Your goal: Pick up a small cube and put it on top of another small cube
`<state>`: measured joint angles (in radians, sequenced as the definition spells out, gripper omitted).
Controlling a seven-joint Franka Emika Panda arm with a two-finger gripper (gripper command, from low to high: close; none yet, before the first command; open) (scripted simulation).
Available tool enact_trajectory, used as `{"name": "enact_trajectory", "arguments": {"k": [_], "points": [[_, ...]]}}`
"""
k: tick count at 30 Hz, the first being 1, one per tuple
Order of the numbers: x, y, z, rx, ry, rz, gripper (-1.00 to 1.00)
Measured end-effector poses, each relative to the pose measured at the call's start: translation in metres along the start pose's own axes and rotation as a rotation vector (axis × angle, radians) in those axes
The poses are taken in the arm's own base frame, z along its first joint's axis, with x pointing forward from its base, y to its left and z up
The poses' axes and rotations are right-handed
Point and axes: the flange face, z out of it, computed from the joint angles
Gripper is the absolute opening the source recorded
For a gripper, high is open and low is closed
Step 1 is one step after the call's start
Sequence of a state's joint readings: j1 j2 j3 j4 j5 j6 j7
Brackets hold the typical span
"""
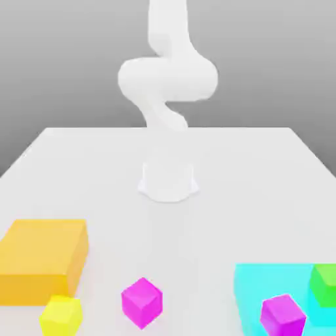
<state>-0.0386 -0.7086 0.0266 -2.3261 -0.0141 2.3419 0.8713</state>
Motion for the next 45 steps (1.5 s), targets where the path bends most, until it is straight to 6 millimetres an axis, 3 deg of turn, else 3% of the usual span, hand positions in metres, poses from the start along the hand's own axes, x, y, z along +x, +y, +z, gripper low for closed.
{"name": "enact_trajectory", "arguments": {"k": [7,14,20,24,27,29,30,36,39,42,45], "points": [[-0.014,0.033,0.148,-0.216,-0.073,0.181,0.00],[-0.050,0.099,0.272,-0.412,-0.151,0.365,0.00],[-0.099,0.173,0.353,-0.571,-0.226,0.537,0.00],[-0.141,0.217,0.392,-0.662,-0.280,0.638,0.00],[-0.160,0.236,0.418,-0.676,-0.289,0.657,0.00],[-0.171,0.249,0.436,-0.678,-0.290,0.658,0.00],[-0.175,0.253,0.441,-0.679,-0.290,0.658,-1.00],[-0.177,0.255,0.444,-0.678,-0.289,0.657,-1.00],[-0.167,0.243,0.428,-0.677,-0.289,0.659,-1.00],[-0.152,0.228,0.403,-0.678,-0.289,0.658,-1.00],[-0.156,0.175,0.399,-0.651,-0.337,0.514,-1.00]]}}
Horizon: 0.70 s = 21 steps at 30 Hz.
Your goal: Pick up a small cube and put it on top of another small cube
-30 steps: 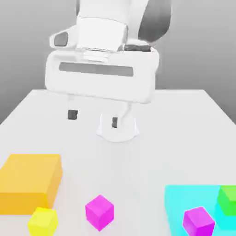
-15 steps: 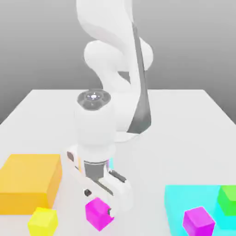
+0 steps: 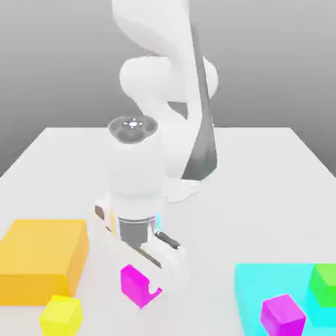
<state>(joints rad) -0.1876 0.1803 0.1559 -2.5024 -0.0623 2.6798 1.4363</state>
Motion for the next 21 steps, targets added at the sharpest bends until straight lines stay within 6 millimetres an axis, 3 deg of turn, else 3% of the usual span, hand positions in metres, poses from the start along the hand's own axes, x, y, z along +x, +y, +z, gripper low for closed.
{"name": "enact_trajectory", "arguments": {"k": [4,8,10,12,13,19,21], "points": [[-0.069,-0.048,-0.038,-0.001,0.000,-0.269,-1.00],[-0.151,-0.080,-0.083,0.000,-0.003,-0.543,-1.00],[-0.170,-0.085,-0.074,0.001,-0.002,-0.602,-1.00],[-0.175,-0.086,-0.045,0.001,-0.002,-0.617,-1.00],[-0.176,-0.086,-0.036,0.001,-0.002,-0.620,1.00],[-0.176,-0.086,-0.031,0.000,-0.001,-0.622,1.00],[-0.176,-0.087,-0.051,0.000,0.001,-0.621,1.00]]}}
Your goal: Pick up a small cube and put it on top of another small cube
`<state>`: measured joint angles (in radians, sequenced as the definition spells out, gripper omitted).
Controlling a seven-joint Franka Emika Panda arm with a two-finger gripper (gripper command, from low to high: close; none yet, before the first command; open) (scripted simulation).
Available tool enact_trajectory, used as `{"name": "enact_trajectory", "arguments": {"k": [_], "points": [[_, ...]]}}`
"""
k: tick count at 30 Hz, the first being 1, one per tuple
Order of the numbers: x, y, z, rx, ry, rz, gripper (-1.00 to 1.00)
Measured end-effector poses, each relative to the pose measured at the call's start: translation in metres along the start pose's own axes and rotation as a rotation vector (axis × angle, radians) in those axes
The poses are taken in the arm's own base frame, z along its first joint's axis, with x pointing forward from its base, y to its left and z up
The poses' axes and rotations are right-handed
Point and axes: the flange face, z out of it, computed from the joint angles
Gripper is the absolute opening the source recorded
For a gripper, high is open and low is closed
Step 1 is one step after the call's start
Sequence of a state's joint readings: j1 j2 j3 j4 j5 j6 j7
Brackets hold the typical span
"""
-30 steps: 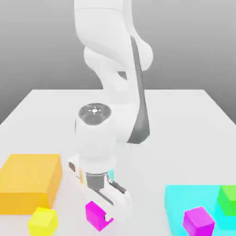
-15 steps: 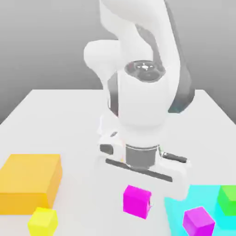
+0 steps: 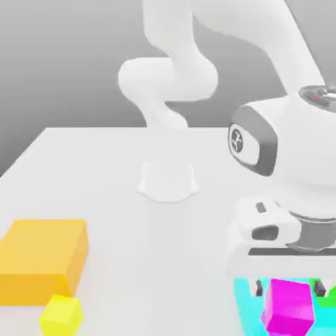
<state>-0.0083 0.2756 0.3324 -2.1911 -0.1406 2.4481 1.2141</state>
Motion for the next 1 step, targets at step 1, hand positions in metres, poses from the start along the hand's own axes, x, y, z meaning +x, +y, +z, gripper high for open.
{"name": "enact_trajectory", "arguments": {"k": [1], "points": [[0.0001,-0.0001,-0.0151,0.000,0.000,0.000,1.00]]}}
